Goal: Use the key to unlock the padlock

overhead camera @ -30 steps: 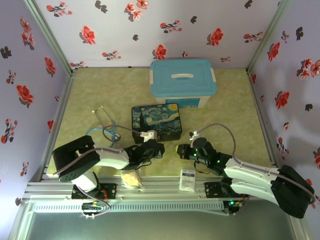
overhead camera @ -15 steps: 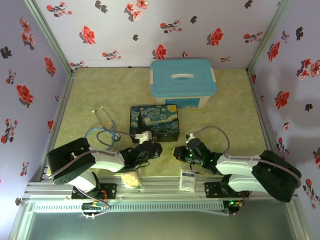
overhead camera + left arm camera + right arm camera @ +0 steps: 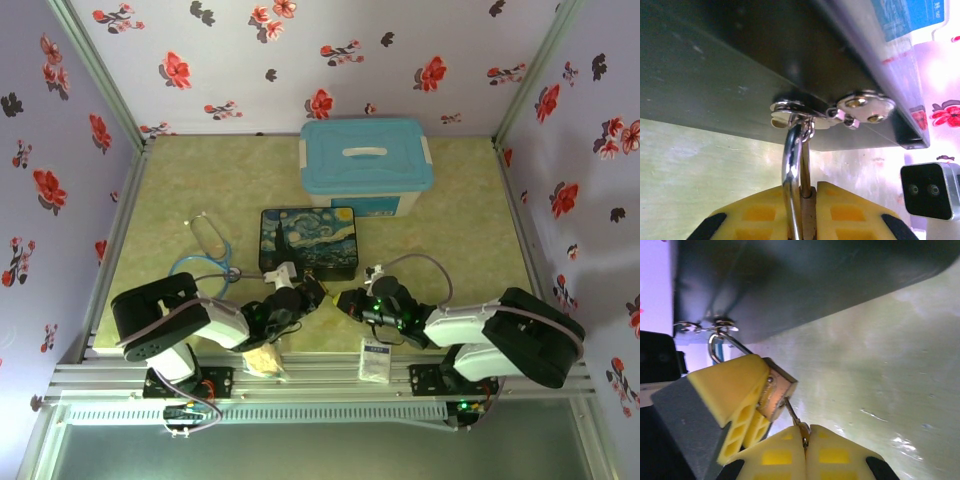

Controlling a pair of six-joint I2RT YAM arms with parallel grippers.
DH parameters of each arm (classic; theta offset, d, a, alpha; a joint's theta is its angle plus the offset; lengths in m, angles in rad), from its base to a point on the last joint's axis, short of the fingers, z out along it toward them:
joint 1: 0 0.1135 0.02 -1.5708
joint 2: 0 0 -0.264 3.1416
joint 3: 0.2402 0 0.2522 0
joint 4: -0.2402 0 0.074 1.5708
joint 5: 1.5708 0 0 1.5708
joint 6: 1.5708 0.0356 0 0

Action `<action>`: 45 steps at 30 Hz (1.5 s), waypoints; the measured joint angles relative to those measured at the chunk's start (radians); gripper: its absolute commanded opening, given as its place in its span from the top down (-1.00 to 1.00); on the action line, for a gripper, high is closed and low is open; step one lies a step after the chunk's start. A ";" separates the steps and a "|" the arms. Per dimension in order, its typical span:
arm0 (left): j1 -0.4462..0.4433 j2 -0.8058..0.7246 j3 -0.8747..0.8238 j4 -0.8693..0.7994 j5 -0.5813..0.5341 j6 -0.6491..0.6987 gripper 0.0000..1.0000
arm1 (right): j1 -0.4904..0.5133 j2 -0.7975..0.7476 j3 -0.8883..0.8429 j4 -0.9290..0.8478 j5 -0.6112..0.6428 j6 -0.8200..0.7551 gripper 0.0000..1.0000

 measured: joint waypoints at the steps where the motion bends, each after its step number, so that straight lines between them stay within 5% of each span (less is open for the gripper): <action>1: 0.000 0.000 0.000 0.006 -0.003 -0.001 1.00 | 0.000 0.000 -0.003 0.011 -0.003 0.003 1.00; 10: 0.000 0.000 -0.017 0.063 -0.033 -0.027 1.00 | 0.000 0.051 -0.019 0.133 -0.018 0.017 1.00; 23: 0.003 -0.002 -0.064 0.132 -0.085 -0.049 1.00 | -0.040 0.344 -0.033 0.550 -0.090 0.088 1.00; 39: 0.006 -0.010 -0.069 0.220 -0.090 -0.076 1.00 | -0.055 0.314 -0.041 0.605 -0.105 0.079 1.00; 45: 0.006 -0.010 -0.055 0.240 -0.085 -0.087 1.00 | -0.133 0.314 -0.026 0.613 -0.220 0.081 1.00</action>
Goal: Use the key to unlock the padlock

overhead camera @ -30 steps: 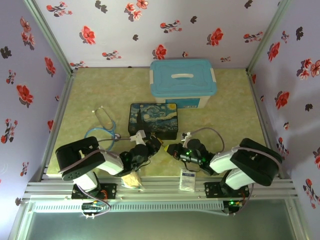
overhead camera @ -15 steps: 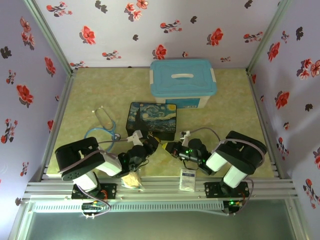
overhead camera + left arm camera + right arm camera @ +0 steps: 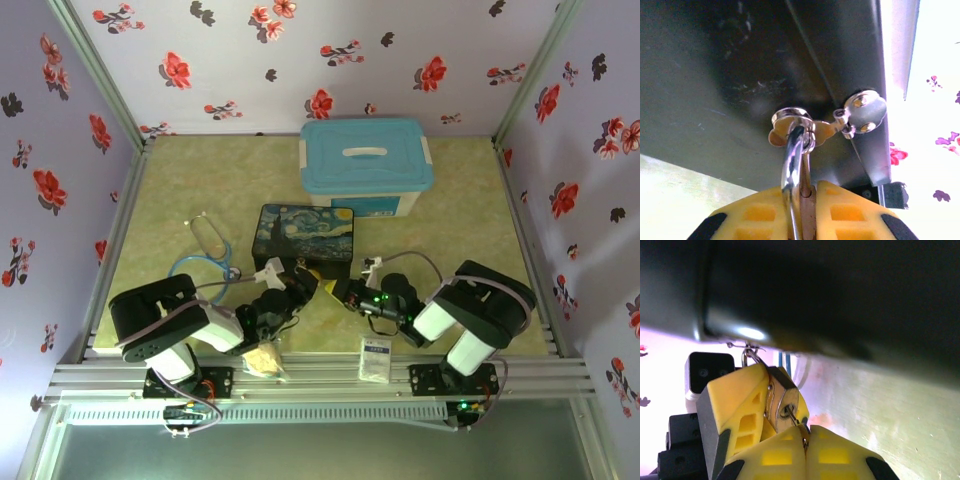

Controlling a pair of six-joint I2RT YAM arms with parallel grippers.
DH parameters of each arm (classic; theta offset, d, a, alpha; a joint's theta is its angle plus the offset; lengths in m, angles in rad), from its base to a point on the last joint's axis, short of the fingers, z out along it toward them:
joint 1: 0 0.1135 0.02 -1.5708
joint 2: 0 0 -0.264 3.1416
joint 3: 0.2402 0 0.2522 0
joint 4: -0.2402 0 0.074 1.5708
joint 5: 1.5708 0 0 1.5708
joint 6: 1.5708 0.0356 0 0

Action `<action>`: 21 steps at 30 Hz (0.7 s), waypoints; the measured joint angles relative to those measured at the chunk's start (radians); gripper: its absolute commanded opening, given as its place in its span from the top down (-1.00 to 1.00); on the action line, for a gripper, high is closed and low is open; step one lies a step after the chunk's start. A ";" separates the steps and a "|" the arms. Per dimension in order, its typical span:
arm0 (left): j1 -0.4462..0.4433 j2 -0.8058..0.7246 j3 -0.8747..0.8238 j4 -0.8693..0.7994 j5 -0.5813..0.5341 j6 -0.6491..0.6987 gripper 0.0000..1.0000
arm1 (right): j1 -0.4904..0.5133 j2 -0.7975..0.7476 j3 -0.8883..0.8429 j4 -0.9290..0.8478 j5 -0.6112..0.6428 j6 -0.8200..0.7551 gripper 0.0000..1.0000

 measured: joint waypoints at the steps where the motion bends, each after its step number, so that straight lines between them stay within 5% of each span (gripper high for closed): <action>1: 0.000 0.000 0.006 0.000 0.001 0.000 1.00 | -0.018 0.000 0.004 0.000 -0.029 0.002 1.00; 10: -0.001 0.007 0.045 0.027 0.018 -0.007 1.00 | -0.144 -0.001 0.040 0.010 -0.264 0.023 1.00; 21: -0.001 0.067 0.048 0.043 0.003 -0.022 1.00 | -0.111 0.030 0.043 -0.016 -0.190 0.086 1.00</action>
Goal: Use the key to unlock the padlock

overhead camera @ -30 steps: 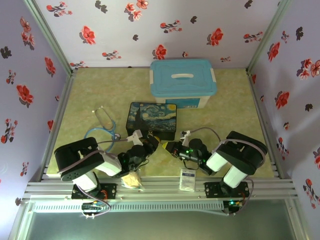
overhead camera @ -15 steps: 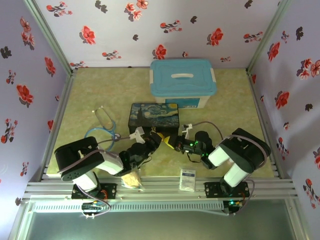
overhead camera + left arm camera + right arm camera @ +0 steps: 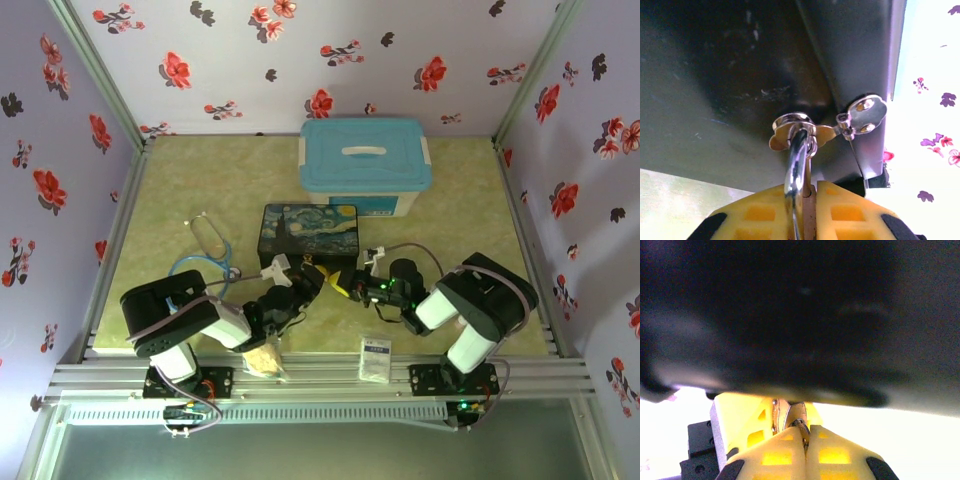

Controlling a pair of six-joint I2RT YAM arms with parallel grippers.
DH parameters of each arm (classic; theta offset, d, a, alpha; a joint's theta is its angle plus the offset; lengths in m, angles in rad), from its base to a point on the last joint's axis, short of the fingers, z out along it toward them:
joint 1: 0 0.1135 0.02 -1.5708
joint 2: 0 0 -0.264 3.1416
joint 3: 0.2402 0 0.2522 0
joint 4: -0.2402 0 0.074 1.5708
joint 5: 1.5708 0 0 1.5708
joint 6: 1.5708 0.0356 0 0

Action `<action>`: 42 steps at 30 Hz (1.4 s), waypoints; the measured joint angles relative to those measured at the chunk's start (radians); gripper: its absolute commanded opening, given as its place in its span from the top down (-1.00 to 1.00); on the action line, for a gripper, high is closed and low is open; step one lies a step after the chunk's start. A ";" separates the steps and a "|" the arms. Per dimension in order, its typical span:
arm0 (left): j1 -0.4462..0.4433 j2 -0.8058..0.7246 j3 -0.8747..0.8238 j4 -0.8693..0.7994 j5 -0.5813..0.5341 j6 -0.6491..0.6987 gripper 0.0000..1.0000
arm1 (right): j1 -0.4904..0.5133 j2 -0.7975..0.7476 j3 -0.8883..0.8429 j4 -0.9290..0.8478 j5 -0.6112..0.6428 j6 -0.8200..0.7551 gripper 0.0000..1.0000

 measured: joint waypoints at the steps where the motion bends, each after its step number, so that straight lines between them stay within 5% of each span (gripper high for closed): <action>1: 0.000 0.003 0.000 -0.004 0.000 0.000 1.00 | 0.006 0.003 0.000 -0.001 0.011 0.019 1.00; 8: 0.002 0.005 0.004 0.008 -0.018 0.000 1.00 | 0.035 -0.029 0.000 -0.016 0.096 0.163 1.00; 11: 0.004 0.005 0.008 0.009 -0.018 0.000 1.00 | 0.037 -0.030 0.000 -0.015 0.106 0.194 0.50; 17: 0.004 0.005 0.008 0.008 -0.018 0.000 1.00 | 0.043 -0.009 -0.003 -0.011 0.114 0.170 0.39; 21: 0.003 0.005 0.004 -0.006 -0.014 0.000 1.00 | 0.046 0.038 -0.019 0.025 0.114 0.134 0.01; 26: -0.006 0.032 -0.011 -0.006 0.008 -0.019 1.00 | 0.060 0.041 -0.033 -0.033 0.137 0.019 0.03; 31: -0.019 0.059 -0.016 -0.006 0.037 -0.039 1.00 | 0.074 -0.088 -0.033 -0.258 0.188 -0.132 0.04; 37: -0.026 0.067 -0.017 -0.007 0.052 -0.056 1.00 | 0.153 -0.438 0.077 -0.809 0.373 -0.419 0.00; 42: -0.026 0.085 -0.017 -0.006 0.063 -0.072 1.00 | 0.177 -0.624 0.101 -1.070 0.495 -0.636 -0.04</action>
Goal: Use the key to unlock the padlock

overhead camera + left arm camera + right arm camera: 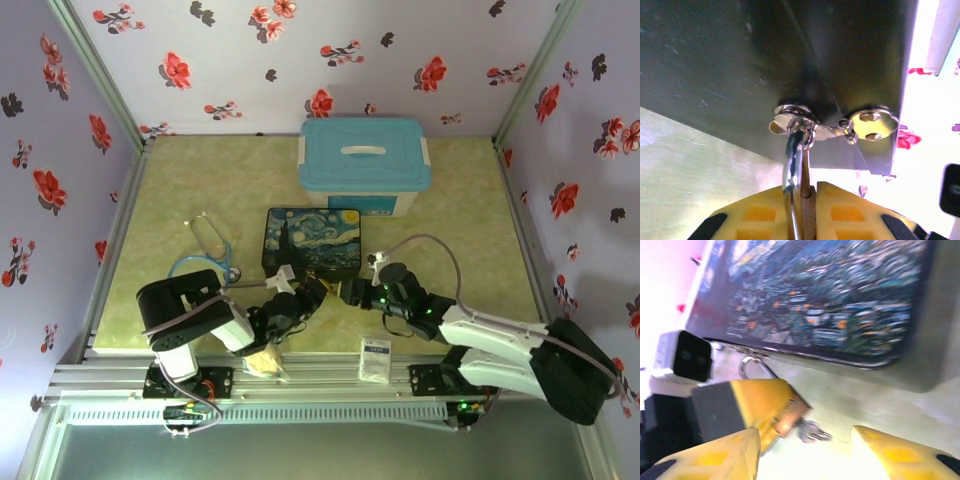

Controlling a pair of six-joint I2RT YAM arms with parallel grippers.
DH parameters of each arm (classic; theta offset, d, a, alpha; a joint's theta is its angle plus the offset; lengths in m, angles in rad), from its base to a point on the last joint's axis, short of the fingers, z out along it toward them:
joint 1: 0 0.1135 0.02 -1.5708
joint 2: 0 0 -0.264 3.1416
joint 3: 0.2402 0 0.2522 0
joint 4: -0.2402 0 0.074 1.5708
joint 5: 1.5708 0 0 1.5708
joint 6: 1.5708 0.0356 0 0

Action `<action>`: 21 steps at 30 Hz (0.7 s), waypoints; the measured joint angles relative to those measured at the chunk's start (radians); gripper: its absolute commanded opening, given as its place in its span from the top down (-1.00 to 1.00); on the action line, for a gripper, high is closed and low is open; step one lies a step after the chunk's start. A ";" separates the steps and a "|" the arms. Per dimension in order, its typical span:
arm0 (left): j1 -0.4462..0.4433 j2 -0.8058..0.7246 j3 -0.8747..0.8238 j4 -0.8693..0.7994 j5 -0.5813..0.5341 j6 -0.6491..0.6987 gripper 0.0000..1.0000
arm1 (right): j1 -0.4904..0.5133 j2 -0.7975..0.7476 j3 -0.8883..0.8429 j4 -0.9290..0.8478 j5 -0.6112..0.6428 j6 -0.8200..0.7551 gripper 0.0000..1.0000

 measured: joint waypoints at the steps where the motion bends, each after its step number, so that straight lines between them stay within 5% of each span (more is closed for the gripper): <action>1: -0.001 0.006 0.000 0.001 0.003 -0.003 1.00 | 0.005 -0.023 -0.005 -0.042 0.023 -0.045 -0.06; 11: -0.008 0.013 0.012 -0.016 0.017 -0.014 1.00 | 0.159 -0.146 -0.114 -0.048 0.189 -0.452 -0.09; 21: -0.015 -0.006 0.020 -0.060 0.021 -0.014 1.00 | 0.302 0.180 -0.088 0.141 0.344 -0.783 0.00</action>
